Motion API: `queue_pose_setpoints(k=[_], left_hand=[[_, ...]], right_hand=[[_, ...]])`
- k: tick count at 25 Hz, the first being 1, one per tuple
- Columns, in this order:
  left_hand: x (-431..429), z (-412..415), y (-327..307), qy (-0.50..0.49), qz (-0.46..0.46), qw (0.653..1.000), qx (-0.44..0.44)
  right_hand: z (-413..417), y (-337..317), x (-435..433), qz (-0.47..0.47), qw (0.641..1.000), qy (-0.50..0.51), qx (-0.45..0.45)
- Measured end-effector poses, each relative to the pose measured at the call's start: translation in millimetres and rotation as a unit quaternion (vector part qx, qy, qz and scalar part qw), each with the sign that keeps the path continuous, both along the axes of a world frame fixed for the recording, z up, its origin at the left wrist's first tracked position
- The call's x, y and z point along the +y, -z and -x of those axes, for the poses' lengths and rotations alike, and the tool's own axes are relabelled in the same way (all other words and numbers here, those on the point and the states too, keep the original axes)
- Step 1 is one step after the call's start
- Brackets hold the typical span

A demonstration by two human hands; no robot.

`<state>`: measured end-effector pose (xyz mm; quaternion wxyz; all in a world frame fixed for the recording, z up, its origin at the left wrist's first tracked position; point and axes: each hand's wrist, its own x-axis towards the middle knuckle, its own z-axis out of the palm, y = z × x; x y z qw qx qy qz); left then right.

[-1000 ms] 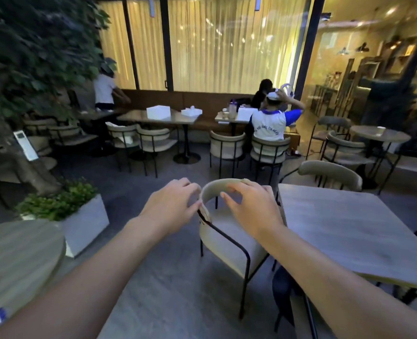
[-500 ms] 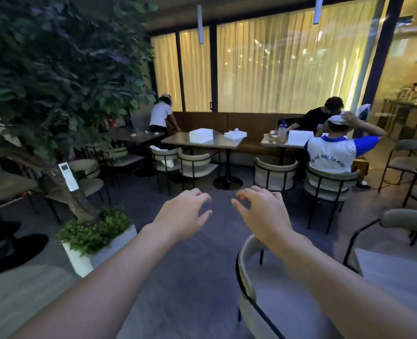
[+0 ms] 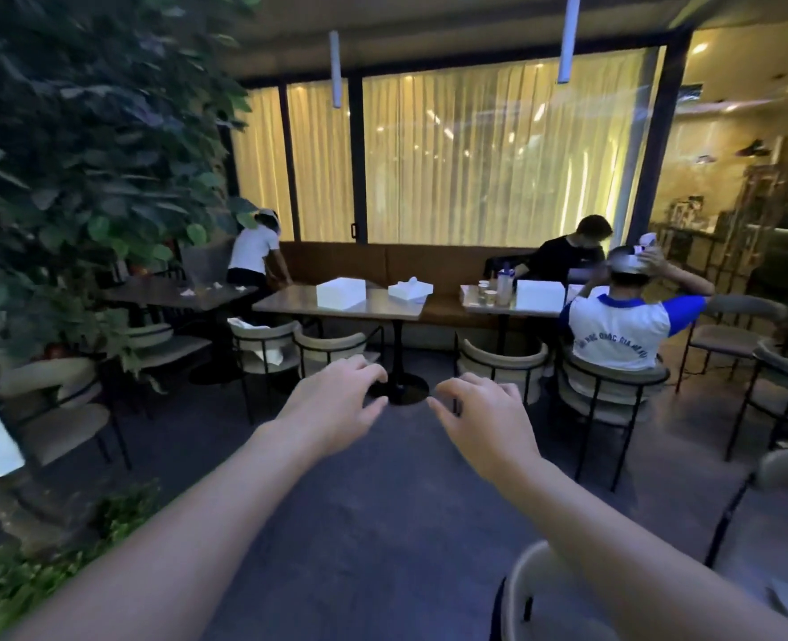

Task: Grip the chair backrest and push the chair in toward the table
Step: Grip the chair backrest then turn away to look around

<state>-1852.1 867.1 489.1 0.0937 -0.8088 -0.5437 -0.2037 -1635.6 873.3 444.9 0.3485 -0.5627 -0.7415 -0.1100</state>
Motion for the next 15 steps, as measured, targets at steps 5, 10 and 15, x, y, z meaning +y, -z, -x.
queue_pose_setpoints(k=[5,10,15], left_hand=[[130,37,-8,0.047,-0.008,0.999,0.0],[269,32,2,0.087,-0.013,0.996,0.017],[389,-17,-9,0.155,-0.039,0.987,0.026]], right_hand=[[36,-2,106,0.004,0.999,0.046,-0.005],[24,-1,234,-0.031,0.995,0.095,-0.017],[-25,-14,343,-0.053,0.985,0.165,0.001]])
